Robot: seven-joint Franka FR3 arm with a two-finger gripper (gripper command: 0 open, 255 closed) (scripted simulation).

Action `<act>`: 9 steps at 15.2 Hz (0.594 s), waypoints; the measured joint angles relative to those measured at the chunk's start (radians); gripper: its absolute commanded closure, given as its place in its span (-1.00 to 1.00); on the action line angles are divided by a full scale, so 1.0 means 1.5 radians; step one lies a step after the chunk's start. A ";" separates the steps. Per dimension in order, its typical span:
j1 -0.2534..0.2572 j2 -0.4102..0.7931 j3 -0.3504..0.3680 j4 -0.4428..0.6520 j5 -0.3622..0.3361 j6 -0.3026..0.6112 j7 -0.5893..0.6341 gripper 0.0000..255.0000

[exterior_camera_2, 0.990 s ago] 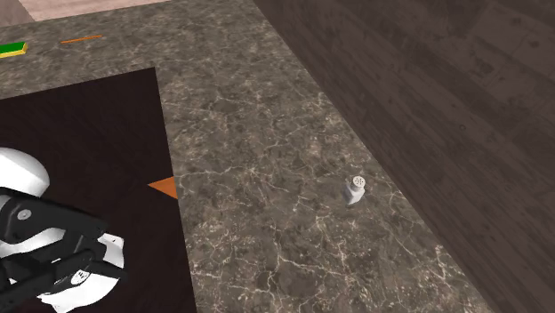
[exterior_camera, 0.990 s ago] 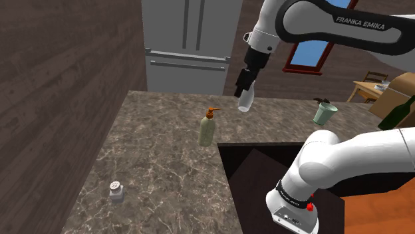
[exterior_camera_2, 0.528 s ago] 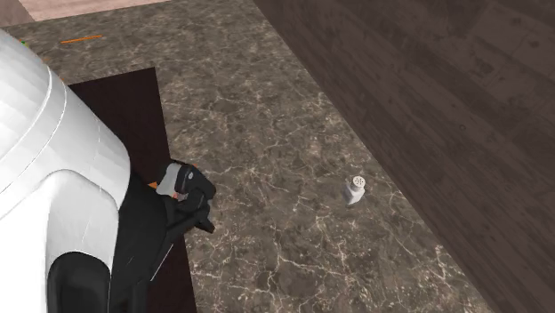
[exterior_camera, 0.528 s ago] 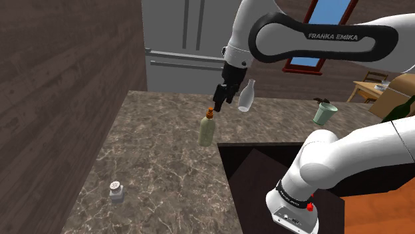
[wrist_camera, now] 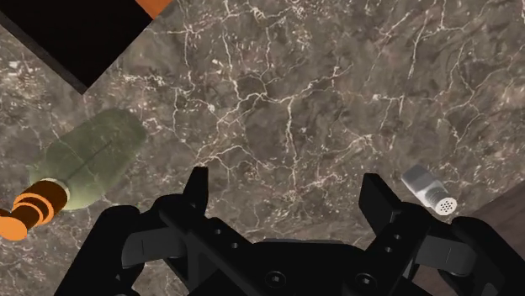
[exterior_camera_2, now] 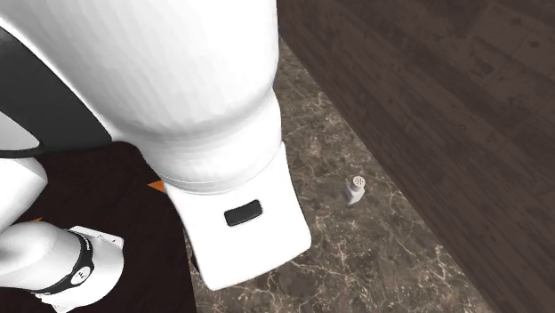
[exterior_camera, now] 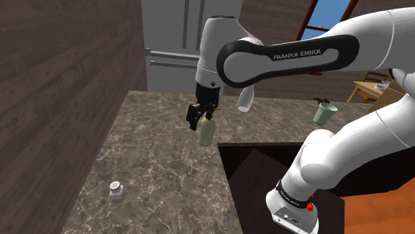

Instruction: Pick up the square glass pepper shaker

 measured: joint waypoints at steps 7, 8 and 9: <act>0.005 0.159 0.085 0.067 -0.029 0.071 0.119 -1.00; 0.006 0.178 0.095 0.074 -0.035 0.079 0.137 -1.00; 0.006 0.204 0.104 0.087 -0.046 0.087 0.153 -1.00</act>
